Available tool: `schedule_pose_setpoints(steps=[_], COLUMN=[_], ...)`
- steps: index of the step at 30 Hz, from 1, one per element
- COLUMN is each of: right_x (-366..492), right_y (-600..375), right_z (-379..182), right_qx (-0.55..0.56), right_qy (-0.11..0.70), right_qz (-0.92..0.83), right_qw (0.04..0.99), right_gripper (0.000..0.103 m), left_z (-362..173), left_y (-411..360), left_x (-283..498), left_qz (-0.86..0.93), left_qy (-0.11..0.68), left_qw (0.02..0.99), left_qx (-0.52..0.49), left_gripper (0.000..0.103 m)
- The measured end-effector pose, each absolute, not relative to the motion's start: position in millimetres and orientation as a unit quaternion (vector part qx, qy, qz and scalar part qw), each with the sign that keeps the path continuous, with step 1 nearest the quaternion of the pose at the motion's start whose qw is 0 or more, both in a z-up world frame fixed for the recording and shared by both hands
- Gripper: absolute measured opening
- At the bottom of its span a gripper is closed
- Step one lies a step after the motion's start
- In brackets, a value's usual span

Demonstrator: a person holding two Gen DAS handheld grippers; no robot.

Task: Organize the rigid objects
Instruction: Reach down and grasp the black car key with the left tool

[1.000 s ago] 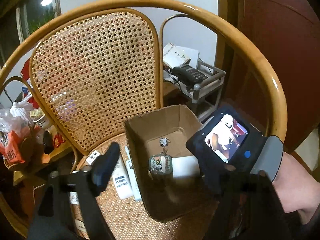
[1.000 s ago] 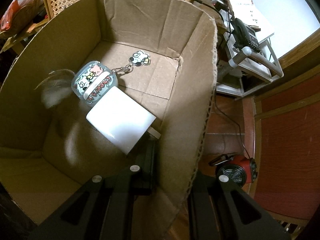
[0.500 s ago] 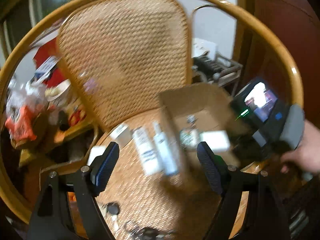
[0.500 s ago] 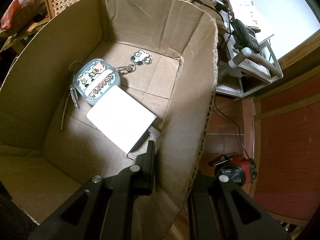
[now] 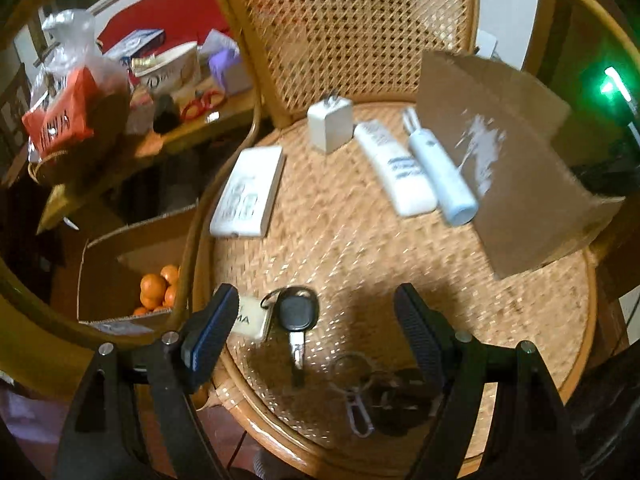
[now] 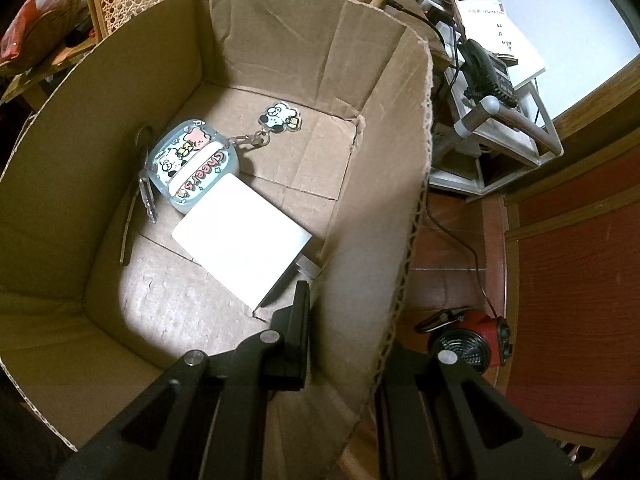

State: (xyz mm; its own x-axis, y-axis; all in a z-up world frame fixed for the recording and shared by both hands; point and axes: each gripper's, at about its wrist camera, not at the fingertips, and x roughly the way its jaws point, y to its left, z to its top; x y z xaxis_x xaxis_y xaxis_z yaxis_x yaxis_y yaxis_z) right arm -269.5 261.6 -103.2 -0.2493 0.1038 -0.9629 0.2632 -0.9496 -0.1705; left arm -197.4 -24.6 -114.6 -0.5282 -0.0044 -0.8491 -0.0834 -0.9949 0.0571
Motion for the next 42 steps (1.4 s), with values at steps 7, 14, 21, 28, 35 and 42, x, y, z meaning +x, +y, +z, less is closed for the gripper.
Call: schedule_pose_setpoints(steps=[7,14,21,28,35,42], right_x=[-271,-272,-274,-272,-272,-271], right_y=[261,260,262,263,263,260], right_z=[-104,-106,-106,-106,-106,-106], right_qx=[0.609,0.609,0.61,0.61,0.61,0.61], right_qy=[0.154,0.152,0.144,0.136,0.14,0.143], right_qz=[-0.776,-0.777,-0.778,-0.779,-0.778,-0.778], right_qw=[0.049,0.048,0.048,0.048,0.049,0.048], right_gripper=[0.011,0.011,0.011,0.011,0.011,0.011], left_z=[-137,-151,-151,-144,-132,-103], left_y=[-33,-31,-32,-40,-42,-37], left_x=[-201,-207,-208,-207,-206,-211], left_qz=[0.861,0.858,0.861,0.87,0.88,0.89], left_qy=[0.033,0.025,0.022,0.015,0.002,0.006], left_qw=[0.019,0.019,0.018,0.007,0.011,0.02], left_qx=[-0.506,-0.513,-0.508,-0.492,-0.475,-0.455], left_gripper=[0.078,0.078,0.078,0.024,0.024,0.024])
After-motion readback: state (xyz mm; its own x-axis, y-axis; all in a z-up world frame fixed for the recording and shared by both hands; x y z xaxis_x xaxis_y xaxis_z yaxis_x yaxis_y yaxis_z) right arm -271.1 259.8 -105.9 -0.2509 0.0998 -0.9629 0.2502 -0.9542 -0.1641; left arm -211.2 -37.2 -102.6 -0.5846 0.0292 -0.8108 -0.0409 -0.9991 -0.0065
